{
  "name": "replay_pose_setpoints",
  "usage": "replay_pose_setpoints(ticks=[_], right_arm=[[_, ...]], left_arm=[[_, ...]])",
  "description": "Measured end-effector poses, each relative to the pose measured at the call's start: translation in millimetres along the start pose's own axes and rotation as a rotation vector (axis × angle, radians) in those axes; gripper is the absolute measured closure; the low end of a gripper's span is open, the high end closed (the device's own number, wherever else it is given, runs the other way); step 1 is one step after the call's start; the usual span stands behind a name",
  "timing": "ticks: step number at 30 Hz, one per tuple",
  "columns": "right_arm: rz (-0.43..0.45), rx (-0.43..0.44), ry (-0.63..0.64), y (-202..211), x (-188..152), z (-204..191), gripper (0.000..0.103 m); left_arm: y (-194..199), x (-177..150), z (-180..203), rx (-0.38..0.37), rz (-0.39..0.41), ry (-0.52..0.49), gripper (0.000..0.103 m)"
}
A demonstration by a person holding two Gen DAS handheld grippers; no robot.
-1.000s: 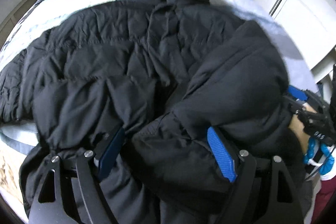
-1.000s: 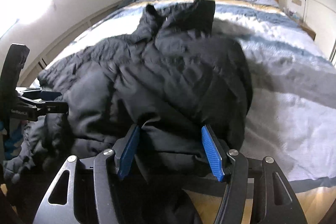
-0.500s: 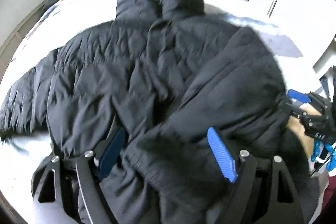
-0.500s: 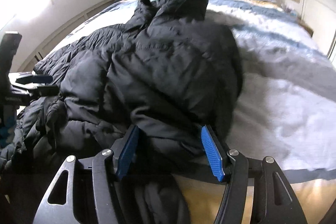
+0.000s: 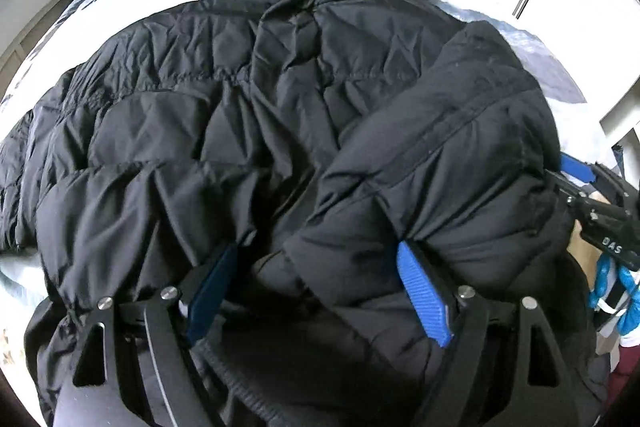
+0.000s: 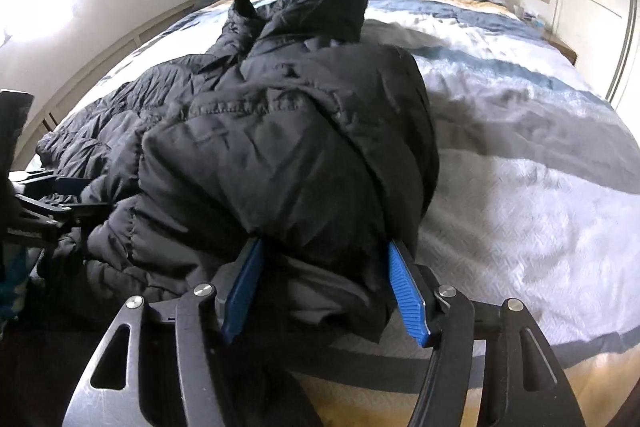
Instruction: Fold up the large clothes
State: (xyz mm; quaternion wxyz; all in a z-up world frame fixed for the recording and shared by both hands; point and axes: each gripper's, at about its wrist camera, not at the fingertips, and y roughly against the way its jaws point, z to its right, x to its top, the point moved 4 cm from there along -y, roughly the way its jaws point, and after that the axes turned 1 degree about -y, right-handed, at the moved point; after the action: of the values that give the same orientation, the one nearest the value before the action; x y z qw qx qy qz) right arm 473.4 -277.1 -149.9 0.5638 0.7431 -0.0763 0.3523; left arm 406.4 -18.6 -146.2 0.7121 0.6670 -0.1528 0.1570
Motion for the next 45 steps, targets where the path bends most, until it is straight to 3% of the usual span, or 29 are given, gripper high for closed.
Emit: replay_pose_setpoints(ticks=[6, 12, 20, 30, 36, 41, 45], right_arm=[[0.011, -0.079, 0.010, 25.1, -1.8, -10.6, 0.041], [0.050, -0.105, 0.032, 73.3, -5.7, -44.2, 0.041], [0.061, -0.137, 0.065, 113.3, -18.3, -105.1, 0.039], [0.078, -0.127, 0.141, 144.5, -25.1, -184.2, 0.037], [0.075, -0.105, 0.104, 151.6, -33.7, -199.7, 0.036], [0.042, -0.109, 0.041, 145.4, -46.7, -191.5, 0.036], [0.020, -0.124, 0.000, 142.7, -49.5, -181.7, 0.036]], left_arm=[[29.9, -10.6, -16.6, 0.023, 0.029, -0.004, 0.022], [80.0, -31.2, -54.5, 0.048, 0.114, 0.056, 0.022], [145.2, -74.1, -136.1, 0.066, 0.168, 0.191, 0.022], [194.5, -147.9, -248.5, 0.158, 0.191, 0.365, 0.022], [205.1, -174.1, -298.8, 0.169, 0.186, 0.445, 0.022], [190.5, -193.3, -345.6, 0.172, 0.146, 0.548, 0.022], [171.5, -201.4, -395.5, 0.090, 0.145, 0.685, 0.022]])
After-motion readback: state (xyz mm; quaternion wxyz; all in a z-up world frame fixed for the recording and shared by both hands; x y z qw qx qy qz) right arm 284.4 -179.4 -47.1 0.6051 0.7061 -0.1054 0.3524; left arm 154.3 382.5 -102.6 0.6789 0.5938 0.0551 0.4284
